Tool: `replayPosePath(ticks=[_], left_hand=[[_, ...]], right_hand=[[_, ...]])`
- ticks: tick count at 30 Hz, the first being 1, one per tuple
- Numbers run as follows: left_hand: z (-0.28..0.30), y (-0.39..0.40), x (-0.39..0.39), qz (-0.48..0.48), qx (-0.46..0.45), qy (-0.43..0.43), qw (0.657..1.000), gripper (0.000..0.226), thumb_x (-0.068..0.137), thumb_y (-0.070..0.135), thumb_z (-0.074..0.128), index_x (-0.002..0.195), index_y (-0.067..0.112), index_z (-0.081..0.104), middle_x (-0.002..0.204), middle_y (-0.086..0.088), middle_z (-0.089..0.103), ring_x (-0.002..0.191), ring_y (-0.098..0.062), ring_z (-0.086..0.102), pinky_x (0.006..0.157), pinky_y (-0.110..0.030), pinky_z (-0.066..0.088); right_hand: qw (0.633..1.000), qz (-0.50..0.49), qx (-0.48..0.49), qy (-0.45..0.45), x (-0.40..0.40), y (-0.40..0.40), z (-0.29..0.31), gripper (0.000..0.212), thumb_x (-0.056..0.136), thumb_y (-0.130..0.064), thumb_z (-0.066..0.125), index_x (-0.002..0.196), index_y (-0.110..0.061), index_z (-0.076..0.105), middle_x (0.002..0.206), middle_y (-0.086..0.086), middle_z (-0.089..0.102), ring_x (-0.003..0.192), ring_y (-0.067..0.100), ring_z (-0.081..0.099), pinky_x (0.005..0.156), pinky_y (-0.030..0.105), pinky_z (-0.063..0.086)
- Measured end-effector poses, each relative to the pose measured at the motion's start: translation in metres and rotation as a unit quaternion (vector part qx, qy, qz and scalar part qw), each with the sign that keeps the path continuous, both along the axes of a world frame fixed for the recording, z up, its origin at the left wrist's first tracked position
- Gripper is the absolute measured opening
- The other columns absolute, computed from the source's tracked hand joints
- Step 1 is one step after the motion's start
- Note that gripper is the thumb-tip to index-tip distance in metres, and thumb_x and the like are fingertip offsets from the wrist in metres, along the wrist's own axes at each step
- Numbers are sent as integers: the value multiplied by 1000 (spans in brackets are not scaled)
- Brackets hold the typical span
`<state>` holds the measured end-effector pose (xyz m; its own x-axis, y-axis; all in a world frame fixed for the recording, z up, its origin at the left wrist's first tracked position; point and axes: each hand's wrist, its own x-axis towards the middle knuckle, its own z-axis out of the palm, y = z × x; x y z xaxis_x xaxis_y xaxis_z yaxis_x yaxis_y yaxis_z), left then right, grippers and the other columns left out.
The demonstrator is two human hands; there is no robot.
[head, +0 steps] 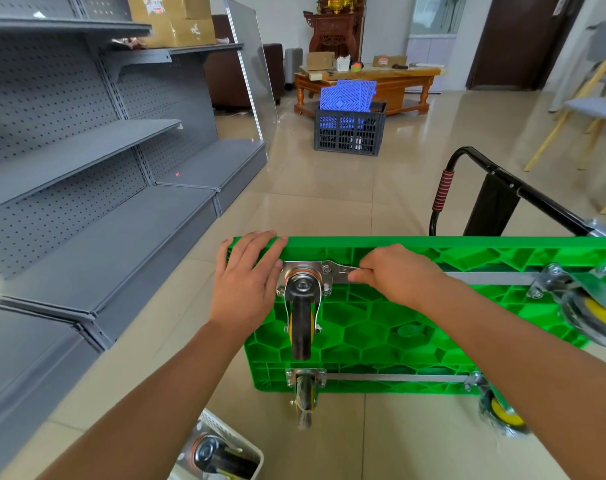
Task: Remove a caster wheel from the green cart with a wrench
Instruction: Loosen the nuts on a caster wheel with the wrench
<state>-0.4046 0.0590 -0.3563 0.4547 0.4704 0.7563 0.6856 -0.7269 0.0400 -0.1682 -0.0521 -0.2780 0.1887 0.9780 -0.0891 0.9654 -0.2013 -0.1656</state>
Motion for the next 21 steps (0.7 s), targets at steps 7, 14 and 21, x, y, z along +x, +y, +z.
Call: replayPosePath(ticks=[7, 14, 21], left_hand=[[0, -10, 0, -5, -12, -9, 1000, 39, 105, 26, 45, 141, 21, 60, 141, 1, 58, 133, -23, 50, 117, -50, 29], [-1, -12, 0, -1, -14, -15, 1000, 38, 104, 27, 48, 139, 21, 61, 141, 1, 59, 134, -24, 51, 118, -51, 29], [-2, -13, 3, 9, -13, -24, 1000, 36, 104, 27, 49, 137, 21, 63, 141, 0, 60, 134, -25, 52, 116, -54, 31]], right_hand=[[1000, 7, -25, -3, 6, -5, 16, 51, 94, -60, 55, 63, -21, 53, 64, 2, 54, 58, 16, 51, 51, 27, 33], [998, 46, 1, -33, 13, -11, 6, 41, 100, -57, 44, 76, -24, 52, 69, -4, 54, 65, 17, 54, 55, 32, 38], [995, 45, 49, 81, 26, -22, -26, 38, 99, -51, 50, 78, -22, 60, 61, -1, 56, 51, 8, 49, 51, 32, 38]])
